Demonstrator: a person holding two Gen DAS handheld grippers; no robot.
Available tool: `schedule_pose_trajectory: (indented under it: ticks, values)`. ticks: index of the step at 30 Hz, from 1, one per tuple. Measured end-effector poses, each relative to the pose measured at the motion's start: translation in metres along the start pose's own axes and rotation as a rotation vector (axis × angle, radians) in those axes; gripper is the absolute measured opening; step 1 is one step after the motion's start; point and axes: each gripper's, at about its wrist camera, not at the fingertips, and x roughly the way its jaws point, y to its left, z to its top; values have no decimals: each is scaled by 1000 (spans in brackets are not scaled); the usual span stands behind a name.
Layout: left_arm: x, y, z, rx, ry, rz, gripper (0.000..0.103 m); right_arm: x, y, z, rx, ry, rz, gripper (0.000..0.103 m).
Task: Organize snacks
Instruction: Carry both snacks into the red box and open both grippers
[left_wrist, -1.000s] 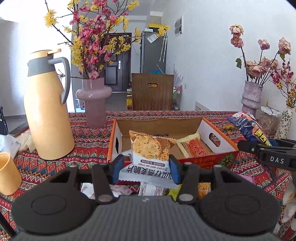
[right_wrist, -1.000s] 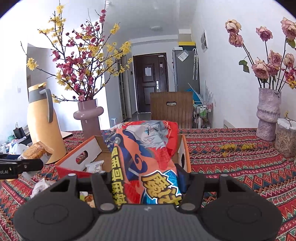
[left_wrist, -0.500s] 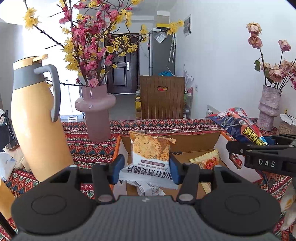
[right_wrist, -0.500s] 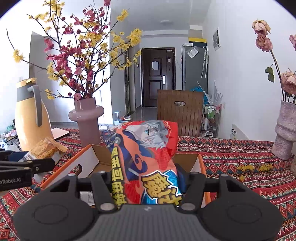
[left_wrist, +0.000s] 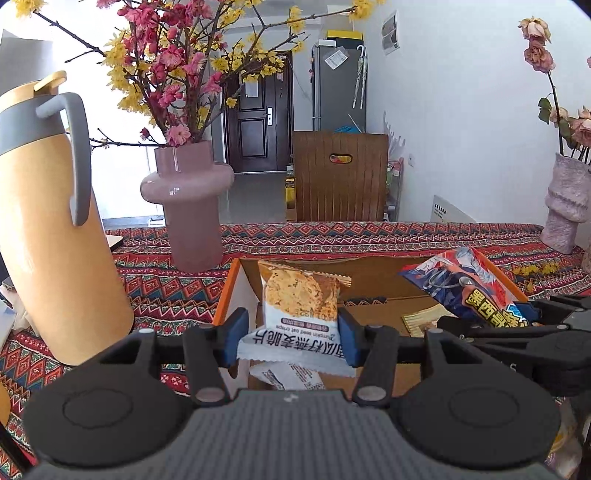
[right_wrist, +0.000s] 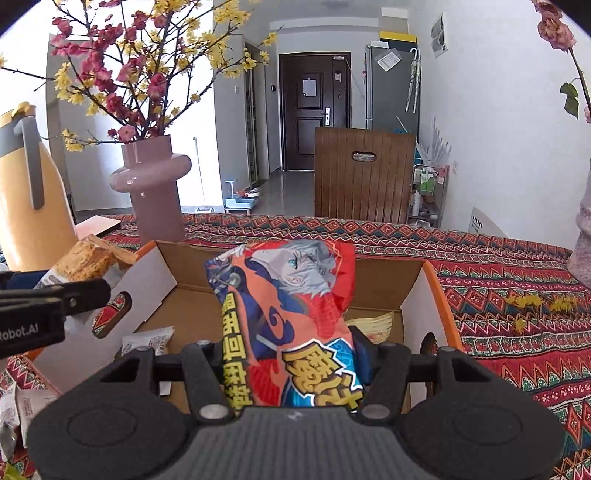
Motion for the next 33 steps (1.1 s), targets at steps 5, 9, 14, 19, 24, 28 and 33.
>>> schedule_pose_trajectory:
  ticks: [5,9,14,19,24,28,33]
  values:
    - [6,-3,-12,11,9,-25,52,5,-4,-6,15,-3,7,58]
    - [6,2,-12,-11,3,-40,60,7,-7,-9,24,11,17,61]
    - [-9,12,-9,-50,-47,-25,92,-4,-14,-9,53,-25,11,94]
    - [-20,15,-8,-68,-92,-25,103,-14,-18,-7,75,-59,16,103]
    - [-24,14,-6,-76,-89,-14,103,-19,-18,-6,72,-73,13,103]
    - [-39,14,1,-89,-110,-7,103,-27,-17,-3,68,-94,3,103]
    - [-71,12,12,-81,-153,-24,103,-54,-9,10,30,-143,-9,103]
